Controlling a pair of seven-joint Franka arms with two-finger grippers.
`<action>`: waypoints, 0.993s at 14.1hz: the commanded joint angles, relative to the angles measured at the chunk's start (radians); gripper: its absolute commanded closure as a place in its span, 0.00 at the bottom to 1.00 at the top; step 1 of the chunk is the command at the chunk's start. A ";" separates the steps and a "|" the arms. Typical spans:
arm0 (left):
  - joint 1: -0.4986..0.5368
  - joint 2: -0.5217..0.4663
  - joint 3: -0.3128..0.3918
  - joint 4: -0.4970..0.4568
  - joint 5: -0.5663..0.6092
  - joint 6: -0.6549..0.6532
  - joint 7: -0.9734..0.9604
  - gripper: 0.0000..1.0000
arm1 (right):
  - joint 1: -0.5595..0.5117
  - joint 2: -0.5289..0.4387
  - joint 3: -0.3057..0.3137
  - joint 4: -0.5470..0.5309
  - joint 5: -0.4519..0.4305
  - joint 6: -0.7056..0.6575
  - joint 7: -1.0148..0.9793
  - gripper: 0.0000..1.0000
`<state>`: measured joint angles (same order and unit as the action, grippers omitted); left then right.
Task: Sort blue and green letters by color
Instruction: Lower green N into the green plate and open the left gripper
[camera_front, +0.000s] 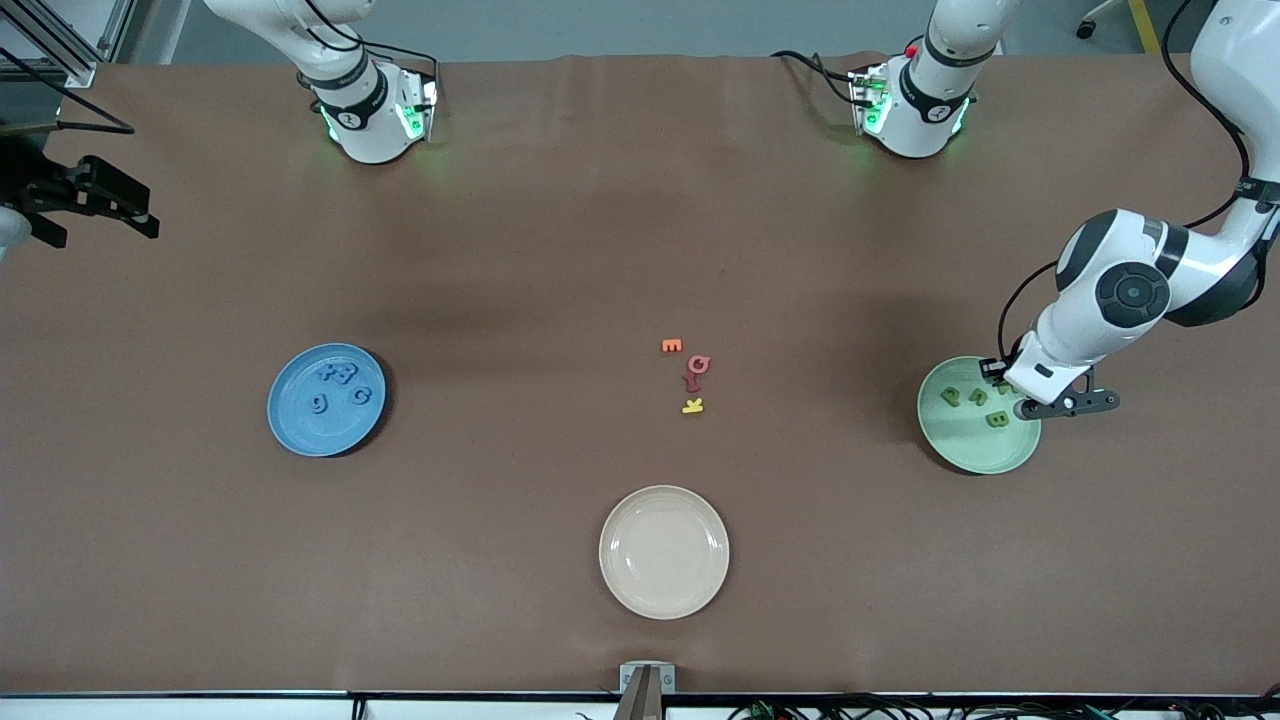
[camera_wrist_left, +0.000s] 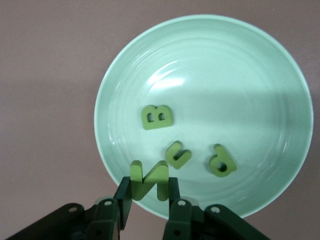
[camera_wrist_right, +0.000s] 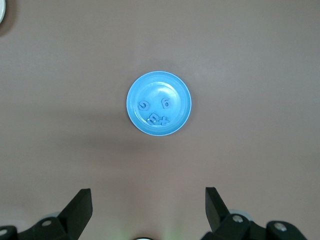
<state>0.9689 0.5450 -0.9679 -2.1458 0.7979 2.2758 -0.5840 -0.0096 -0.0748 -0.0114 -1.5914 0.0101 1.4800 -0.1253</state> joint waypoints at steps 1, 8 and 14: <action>0.005 0.030 0.005 0.015 0.043 0.017 0.006 0.96 | -0.018 -0.031 0.007 -0.030 0.028 0.010 0.009 0.00; 0.005 0.052 0.012 0.024 0.083 0.022 0.007 0.49 | -0.019 -0.030 0.005 -0.030 0.028 0.002 0.007 0.00; -0.006 0.049 0.011 0.040 0.083 0.005 0.000 0.01 | -0.030 -0.030 0.008 -0.030 0.031 -0.001 0.019 0.00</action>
<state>0.9677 0.5952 -0.9540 -2.1192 0.8613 2.2912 -0.5840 -0.0192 -0.0748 -0.0157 -1.5930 0.0237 1.4775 -0.1217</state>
